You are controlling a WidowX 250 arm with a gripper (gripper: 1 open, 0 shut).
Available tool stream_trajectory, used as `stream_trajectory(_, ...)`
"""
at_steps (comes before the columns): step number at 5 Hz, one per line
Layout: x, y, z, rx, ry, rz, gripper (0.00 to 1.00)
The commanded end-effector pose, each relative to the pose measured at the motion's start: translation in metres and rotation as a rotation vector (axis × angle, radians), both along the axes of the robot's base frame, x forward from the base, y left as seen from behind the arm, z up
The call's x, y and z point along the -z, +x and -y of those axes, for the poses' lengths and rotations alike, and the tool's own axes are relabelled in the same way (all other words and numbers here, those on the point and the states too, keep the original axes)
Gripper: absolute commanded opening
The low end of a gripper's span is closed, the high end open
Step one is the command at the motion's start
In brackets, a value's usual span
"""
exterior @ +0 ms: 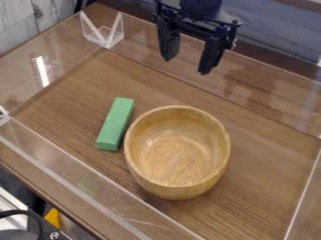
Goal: Put the green block in the brown bowl
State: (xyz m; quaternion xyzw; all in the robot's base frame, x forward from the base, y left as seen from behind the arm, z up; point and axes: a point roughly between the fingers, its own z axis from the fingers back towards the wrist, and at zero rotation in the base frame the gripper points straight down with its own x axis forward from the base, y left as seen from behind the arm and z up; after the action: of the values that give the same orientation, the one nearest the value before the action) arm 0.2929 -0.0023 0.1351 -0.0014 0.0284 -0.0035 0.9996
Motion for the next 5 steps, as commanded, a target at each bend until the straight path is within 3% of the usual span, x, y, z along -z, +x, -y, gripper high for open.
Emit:
stream_trajectory(1, 0.002, -0.006, -0.007, -0.051, 0.001, 0.008, 1.0)
stream_trajectory(3, 0.016, -0.042, -0.051, -0.218, 0.013, 0.029, 1.0)
stream_trajectory(4, 0.025, -0.06, -0.082, -0.313, 0.021, 0.075, 1.0)
stream_trajectory(5, 0.037, -0.066, -0.097, -0.35, 0.013, 0.115, 1.0)
